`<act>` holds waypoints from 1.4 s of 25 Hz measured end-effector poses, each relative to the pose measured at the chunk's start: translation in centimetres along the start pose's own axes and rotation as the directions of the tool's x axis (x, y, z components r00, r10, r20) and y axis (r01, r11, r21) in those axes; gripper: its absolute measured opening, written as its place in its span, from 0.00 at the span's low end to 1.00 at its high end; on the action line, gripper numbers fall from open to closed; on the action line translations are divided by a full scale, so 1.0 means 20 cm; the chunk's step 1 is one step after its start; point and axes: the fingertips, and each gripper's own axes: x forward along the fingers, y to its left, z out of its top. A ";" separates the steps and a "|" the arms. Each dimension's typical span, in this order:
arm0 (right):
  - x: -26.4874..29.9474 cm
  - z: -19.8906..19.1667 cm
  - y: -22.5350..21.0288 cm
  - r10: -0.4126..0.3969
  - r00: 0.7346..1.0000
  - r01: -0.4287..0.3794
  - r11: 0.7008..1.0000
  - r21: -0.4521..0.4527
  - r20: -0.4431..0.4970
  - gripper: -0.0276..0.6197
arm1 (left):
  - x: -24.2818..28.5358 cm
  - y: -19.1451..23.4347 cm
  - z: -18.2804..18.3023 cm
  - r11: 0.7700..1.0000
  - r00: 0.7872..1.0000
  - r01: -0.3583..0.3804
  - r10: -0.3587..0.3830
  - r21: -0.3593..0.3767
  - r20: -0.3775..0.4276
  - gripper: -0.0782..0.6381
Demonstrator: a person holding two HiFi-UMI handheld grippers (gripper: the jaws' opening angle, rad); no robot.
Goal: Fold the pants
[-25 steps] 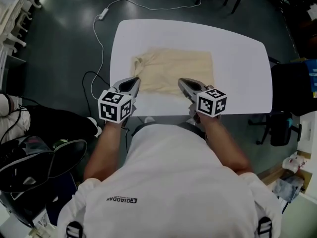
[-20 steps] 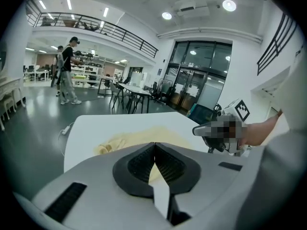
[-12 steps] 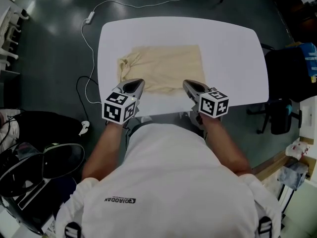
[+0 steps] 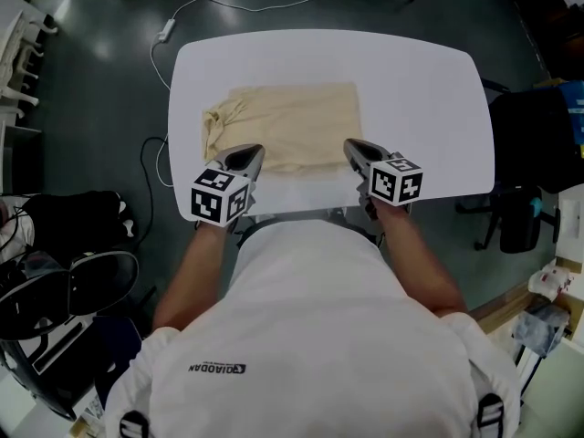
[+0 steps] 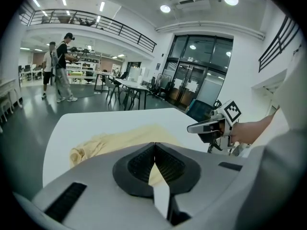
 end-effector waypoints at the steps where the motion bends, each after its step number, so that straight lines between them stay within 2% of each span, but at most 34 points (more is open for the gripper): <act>1: 0.00 0.00 -0.04 -0.006 1.000 0.006 1.000 -0.004 -0.008 0.07 | 0.02 -0.01 0.01 1.000 1.000 -0.004 0.004 -0.003 -0.001 0.15; 8: 0.02 -0.02 -0.38 -0.095 0.994 0.096 0.995 0.022 -0.044 0.08 | 0.16 -0.07 -0.02 0.998 0.998 -0.057 0.056 -0.033 -0.040 0.15; 10: 0.06 -0.05 -0.47 -0.109 0.992 0.112 0.993 0.041 -0.066 0.11 | 0.18 -0.08 -0.04 0.996 0.996 -0.073 0.071 -0.042 -0.052 0.15; 13: 0.14 -0.09 -0.59 -0.123 0.986 0.130 0.990 0.063 -0.109 0.23 | 0.21 -0.09 -0.07 0.994 0.993 -0.093 0.089 -0.055 -0.072 0.15; 16: 0.21 -0.11 -0.69 -0.143 0.981 0.155 0.984 0.084 -0.129 0.25 | 0.21 -0.09 -0.09 0.991 0.991 -0.113 0.107 -0.074 -0.085 0.15; 23: 0.33 -0.16 -0.83 -0.119 0.975 0.157 0.966 0.207 -0.186 0.36 | 0.14 -0.08 -0.13 0.977 0.984 -0.173 0.164 -0.127 -0.075 0.15; 25: 0.36 -0.19 -0.85 -0.107 0.972 0.154 0.963 0.223 -0.209 0.36 | 0.12 -0.07 -0.13 0.972 0.981 -0.188 0.180 -0.140 -0.068 0.15; 30: 0.39 -0.24 -0.86 -0.123 0.961 0.175 0.965 0.197 -0.247 0.36 | 0.06 -0.06 -0.15 0.964 0.977 -0.213 0.205 -0.157 -0.063 0.15; 35: 0.40 -0.25 -0.87 -0.162 0.949 0.201 0.972 0.122 -0.272 0.31 | 0.02 -0.03 -0.15 0.963 0.975 -0.220 0.214 -0.158 -0.056 0.15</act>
